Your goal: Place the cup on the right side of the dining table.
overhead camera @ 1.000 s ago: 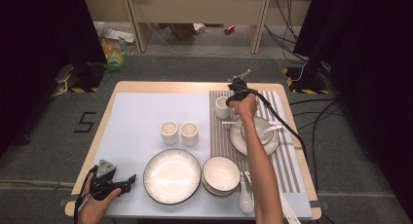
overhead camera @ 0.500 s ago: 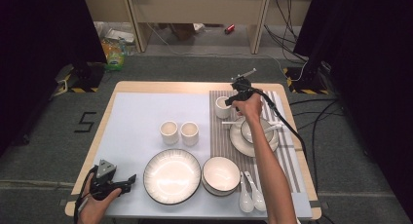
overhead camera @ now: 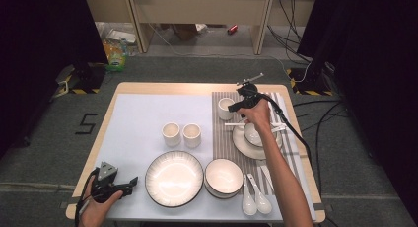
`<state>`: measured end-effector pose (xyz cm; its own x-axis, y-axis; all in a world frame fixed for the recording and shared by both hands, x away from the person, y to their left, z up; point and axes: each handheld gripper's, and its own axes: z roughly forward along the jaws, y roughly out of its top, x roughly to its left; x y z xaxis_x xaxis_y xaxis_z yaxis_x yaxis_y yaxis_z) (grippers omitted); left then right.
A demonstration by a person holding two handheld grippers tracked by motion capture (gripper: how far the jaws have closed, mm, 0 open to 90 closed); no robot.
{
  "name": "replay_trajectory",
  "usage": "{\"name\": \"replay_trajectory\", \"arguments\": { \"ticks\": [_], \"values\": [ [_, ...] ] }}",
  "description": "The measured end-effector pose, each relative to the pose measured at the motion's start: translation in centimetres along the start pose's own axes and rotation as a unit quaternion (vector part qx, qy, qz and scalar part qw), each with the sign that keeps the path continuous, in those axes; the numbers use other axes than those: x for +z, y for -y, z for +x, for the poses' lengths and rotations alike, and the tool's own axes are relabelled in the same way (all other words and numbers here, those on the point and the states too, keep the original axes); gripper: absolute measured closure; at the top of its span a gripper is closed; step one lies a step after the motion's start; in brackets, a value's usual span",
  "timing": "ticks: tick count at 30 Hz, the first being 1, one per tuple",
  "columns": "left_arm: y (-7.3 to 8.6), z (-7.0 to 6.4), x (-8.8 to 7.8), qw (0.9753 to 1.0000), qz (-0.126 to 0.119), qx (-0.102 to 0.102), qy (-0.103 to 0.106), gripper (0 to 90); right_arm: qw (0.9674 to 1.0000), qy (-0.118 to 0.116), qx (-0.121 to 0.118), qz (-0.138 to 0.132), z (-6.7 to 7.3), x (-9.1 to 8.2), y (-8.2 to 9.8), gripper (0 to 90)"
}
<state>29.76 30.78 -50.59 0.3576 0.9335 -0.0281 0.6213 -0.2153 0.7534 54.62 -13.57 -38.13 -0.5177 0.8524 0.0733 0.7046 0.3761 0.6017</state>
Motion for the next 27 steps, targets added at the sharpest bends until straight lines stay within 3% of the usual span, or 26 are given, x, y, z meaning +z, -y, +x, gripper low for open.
{"name": "replay_trajectory", "arguments": {
  "ticks": [27],
  "values": [
    [0.0, 0.0, 0.0, 1.0, 0.001, 0.001, -0.002, 14.4, 0.999, -0.02, -0.032, -0.025, 0.7, -4.1, 3.9, 21.7]
  ]
}}
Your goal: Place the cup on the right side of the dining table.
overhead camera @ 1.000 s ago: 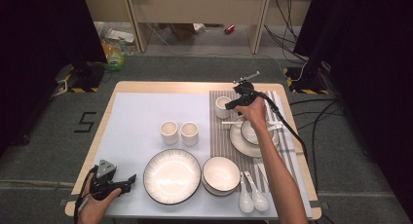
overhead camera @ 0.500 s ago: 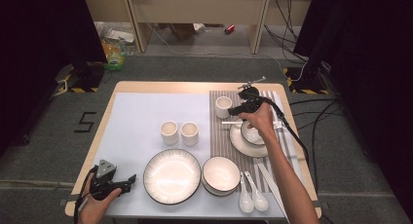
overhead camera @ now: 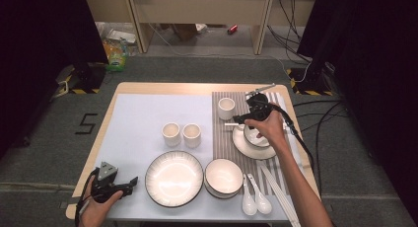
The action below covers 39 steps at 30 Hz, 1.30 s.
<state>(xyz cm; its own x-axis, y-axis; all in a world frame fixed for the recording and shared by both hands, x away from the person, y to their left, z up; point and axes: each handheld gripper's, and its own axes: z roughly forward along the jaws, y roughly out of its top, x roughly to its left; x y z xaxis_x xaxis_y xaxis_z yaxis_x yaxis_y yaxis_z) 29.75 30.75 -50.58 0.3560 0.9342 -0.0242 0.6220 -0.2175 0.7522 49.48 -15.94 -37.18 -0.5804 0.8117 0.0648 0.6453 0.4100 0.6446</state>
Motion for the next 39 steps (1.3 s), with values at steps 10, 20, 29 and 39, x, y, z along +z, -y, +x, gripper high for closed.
{"name": "replay_trajectory", "arguments": {
  "ticks": [10, 20, 29, 39],
  "values": [
    [0.0, 0.0, 0.0, 1.0, 0.001, 0.0, 0.001, 14.4, 0.9997, -0.01, -0.021, -0.008, 1.0, -1.1, 1.2, 22.3],
    [0.0, 0.0, 0.0, 1.0, 0.0, 0.0, 0.0, 14.4, 0.9994, -0.012, -0.031, -0.008, 1.5, -1.6, 2.2, 23.8],
    [0.0, 0.0, 0.0, 1.0, 0.0, 0.0, 0.0, 14.3, 0.9991, -0.021, -0.036, -0.01, 1.7, -2.2, 3.0, 24.0],
    [0.0, 0.0, 0.0, 1.0, 0.001, 0.0, 0.001, 14.3, 0.9988, -0.021, -0.043, -0.008, 1.9, -2.5, 3.9, 24.5]
  ]
}}
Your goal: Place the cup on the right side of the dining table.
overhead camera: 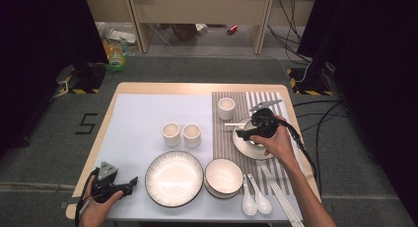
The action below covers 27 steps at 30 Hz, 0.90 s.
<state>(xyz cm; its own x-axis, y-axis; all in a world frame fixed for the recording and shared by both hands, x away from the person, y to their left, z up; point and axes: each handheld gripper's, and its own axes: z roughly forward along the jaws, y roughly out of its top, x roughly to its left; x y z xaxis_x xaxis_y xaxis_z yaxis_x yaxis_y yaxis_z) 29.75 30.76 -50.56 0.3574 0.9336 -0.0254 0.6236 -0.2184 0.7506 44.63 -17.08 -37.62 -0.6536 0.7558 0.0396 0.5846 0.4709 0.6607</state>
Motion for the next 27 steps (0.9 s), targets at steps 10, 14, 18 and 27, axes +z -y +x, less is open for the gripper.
{"name": "replay_trajectory", "arguments": {
  "ticks": [10, 14, 18, 27],
  "values": [
    [0.0, 0.0, 0.0, 1.0, -0.003, 0.0, -0.002, 14.4, 1.0, -0.003, 0.001, -0.004, 0.1, -0.3, 0.6, 24.8],
    [0.0, 0.0, 0.1, 1.0, -0.004, 0.0, -0.003, 14.3, 1.0, -0.005, 0.002, -0.005, 0.2, -0.4, 0.8, 24.9],
    [0.0, 0.0, 0.1, 1.0, -0.004, 0.0, -0.003, 14.3, 1.0, -0.005, 0.002, -0.003, 0.2, -0.4, 0.9, 25.0],
    [0.0, 0.0, 0.1, 1.0, -0.004, 0.0, -0.003, 14.3, 1.0, -0.007, 0.003, -0.003, 0.2, -0.5, 1.2, 25.1]
  ]
}}
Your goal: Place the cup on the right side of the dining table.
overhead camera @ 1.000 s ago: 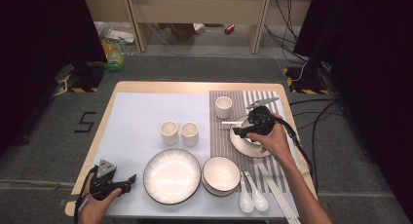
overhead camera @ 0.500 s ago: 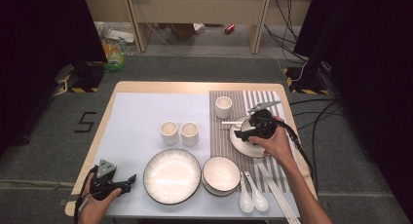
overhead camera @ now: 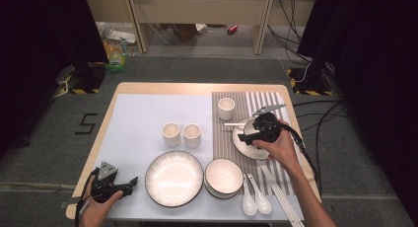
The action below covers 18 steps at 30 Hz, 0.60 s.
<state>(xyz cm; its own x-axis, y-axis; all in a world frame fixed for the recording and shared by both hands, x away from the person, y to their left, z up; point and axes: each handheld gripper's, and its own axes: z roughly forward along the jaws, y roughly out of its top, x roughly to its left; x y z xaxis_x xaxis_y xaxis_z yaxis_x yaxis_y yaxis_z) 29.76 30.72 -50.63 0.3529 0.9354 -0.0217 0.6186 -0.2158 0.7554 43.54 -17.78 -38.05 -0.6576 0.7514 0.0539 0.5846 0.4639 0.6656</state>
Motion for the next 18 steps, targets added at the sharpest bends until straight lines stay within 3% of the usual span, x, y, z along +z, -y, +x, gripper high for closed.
{"name": "replay_trajectory", "arguments": {
  "ticks": [18],
  "values": [
    [0.0, 0.0, 0.0, 1.0, 0.0, 0.001, -0.001, 14.3, 1.0, -0.003, 0.0, -0.003, 0.1, -0.5, 1.3, 25.4]
  ]
}}
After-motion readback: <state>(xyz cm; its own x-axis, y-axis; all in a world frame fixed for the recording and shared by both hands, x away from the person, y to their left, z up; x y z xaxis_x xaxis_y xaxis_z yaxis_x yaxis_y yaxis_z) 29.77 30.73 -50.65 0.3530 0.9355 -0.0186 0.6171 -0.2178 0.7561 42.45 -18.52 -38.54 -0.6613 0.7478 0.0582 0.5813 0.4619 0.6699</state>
